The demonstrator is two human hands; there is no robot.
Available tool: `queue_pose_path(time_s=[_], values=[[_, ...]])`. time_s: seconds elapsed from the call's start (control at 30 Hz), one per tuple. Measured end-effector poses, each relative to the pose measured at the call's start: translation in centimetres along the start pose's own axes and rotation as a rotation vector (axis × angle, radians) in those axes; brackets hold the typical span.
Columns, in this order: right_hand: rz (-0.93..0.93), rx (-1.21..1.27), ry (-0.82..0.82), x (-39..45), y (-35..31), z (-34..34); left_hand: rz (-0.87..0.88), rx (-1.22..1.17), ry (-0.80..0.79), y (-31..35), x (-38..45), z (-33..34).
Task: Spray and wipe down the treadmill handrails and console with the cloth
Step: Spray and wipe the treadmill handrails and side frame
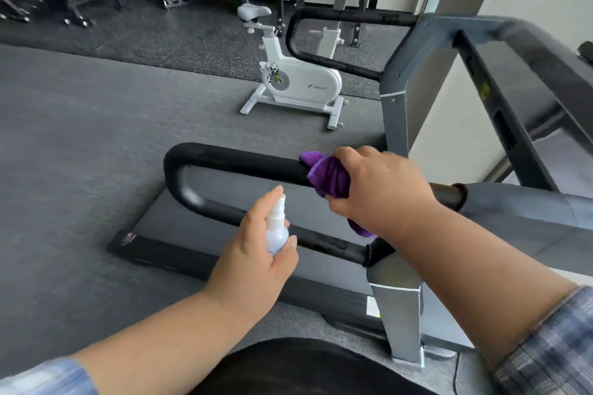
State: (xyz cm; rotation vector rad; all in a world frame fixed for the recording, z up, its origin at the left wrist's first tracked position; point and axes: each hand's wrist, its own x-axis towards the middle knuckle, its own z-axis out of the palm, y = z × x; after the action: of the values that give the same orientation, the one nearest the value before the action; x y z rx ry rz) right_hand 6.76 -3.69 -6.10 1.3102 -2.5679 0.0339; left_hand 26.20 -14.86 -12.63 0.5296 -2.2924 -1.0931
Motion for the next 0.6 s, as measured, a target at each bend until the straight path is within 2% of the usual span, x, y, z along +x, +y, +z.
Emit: queue_pose_path(time_s=[0.23, 0.6], values=[[-0.079, -0.030, -0.023, 3.8, -6.1, 0.3, -0.044, 0.056, 0.086, -1.8, 0.5, -2.4], [-0.142, -0.106, 0.023, 9.3, -16.2, 1.3, -0.188, 0.059, 0.296, -6.9, 2.2, -10.0]])
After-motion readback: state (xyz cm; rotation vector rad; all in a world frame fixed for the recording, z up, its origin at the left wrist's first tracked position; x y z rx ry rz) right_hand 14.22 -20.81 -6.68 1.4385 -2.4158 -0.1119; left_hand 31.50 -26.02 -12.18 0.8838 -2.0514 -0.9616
